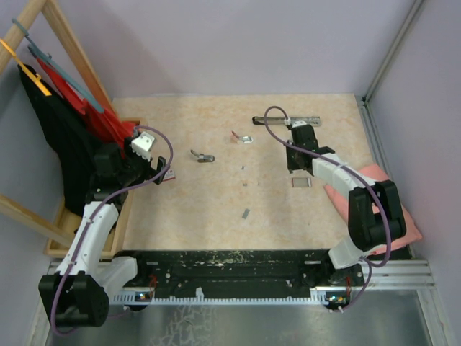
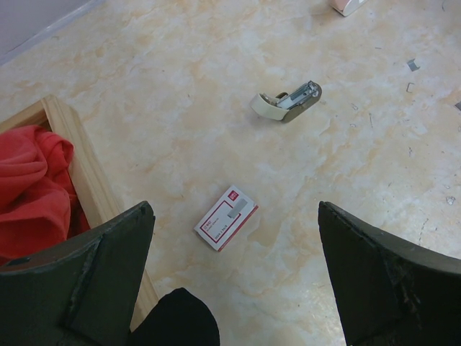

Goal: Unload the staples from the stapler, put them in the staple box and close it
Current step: Place the staple in the staple box.

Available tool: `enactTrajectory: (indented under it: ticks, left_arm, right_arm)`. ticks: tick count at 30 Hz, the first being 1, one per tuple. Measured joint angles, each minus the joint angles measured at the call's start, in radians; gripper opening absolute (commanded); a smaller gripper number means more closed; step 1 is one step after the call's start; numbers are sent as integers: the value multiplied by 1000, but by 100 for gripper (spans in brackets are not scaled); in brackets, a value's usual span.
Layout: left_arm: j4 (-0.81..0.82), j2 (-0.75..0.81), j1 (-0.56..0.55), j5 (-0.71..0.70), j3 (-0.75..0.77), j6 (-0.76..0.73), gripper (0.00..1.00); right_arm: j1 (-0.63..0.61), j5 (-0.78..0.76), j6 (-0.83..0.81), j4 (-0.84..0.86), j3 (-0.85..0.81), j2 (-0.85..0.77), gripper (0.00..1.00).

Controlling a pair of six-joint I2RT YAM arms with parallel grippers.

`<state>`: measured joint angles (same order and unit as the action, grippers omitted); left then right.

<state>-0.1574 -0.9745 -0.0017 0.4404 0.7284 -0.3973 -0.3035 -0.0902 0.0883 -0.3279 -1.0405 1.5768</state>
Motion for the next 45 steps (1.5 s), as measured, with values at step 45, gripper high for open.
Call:
enactTrajectory:
  ticks: [45]
  left_arm:
    - [0, -6, 0, 14, 0, 0, 99]
  right_arm:
    - [53, -80, 89, 51, 131, 33, 0]
